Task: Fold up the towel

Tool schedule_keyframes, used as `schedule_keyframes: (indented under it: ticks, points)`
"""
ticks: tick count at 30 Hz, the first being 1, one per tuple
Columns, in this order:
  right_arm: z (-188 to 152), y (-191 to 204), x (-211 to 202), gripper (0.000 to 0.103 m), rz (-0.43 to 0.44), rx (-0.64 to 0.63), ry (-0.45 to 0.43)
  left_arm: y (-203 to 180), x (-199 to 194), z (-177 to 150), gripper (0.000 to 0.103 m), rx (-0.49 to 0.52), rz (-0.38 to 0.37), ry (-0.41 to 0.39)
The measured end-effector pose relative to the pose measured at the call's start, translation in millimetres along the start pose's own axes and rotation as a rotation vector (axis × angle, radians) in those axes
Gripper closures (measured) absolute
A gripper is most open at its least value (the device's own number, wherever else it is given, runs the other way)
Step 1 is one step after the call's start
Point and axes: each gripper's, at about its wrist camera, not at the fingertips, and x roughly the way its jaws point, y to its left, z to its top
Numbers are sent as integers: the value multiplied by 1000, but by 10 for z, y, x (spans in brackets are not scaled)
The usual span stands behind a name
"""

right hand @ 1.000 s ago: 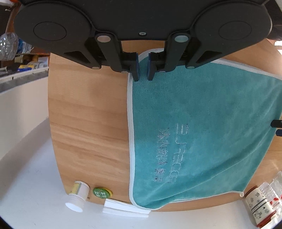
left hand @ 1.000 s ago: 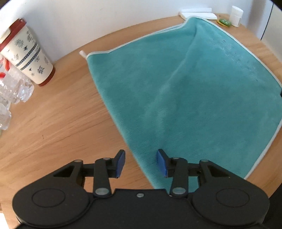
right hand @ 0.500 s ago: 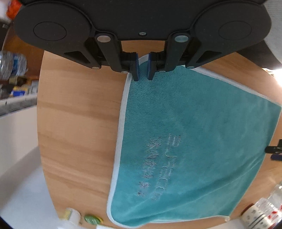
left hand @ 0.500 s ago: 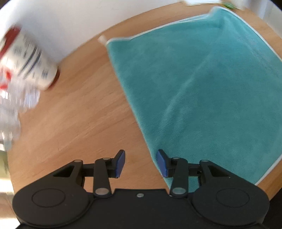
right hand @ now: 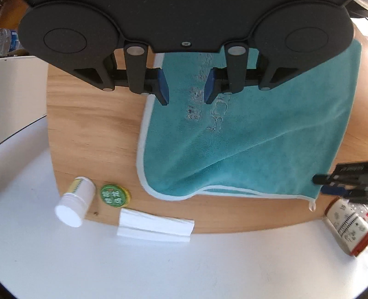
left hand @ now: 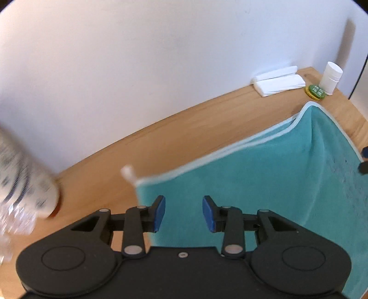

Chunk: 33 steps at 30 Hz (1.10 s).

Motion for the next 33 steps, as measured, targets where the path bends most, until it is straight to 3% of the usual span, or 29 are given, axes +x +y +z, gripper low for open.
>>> schedule_keyframes:
  ticks: [5,7,10,12,15,19,21,24,29,30,33]
  points:
    - [-216,-14,35,66,3,-2,37,51,214,0,66,32,32,0]
    - [-268,-26,7,69,9,-19,26,65,259,-30,75,82,176,-4]
    - [-318,-35,-27,79,-24,-62,23,156,291,-110,75,96,198,-6]
    - [-332,-57,-40,79,-30,-48,24,169,299,-182,75,138,235,-3]
    - [-339,-73,-27,79,-38,-43,20,281,305,-238,75,89,243,5]
    - [-364,-42,-52,79,-69,-36,45,275,342,-187,76,111,290,34]
    - [-298,-60,-65,76,-74,-26,55,307,281,-135,76,59,257,14]
    - [-136,-88,-212,73,-89,-25,-63,338,95,-83,75,-18,187,-41]
    - [291,-111,-124,71,-84,34,-212,74,29,-191,74,61,89,-83]
    - [370,-48,-95,71,-143,-3,-238,34,69,-220,74,76,85,-76]
    - [527,42,-25,54,-211,-122,-260,-64,174,-307,74,108,66,-47]
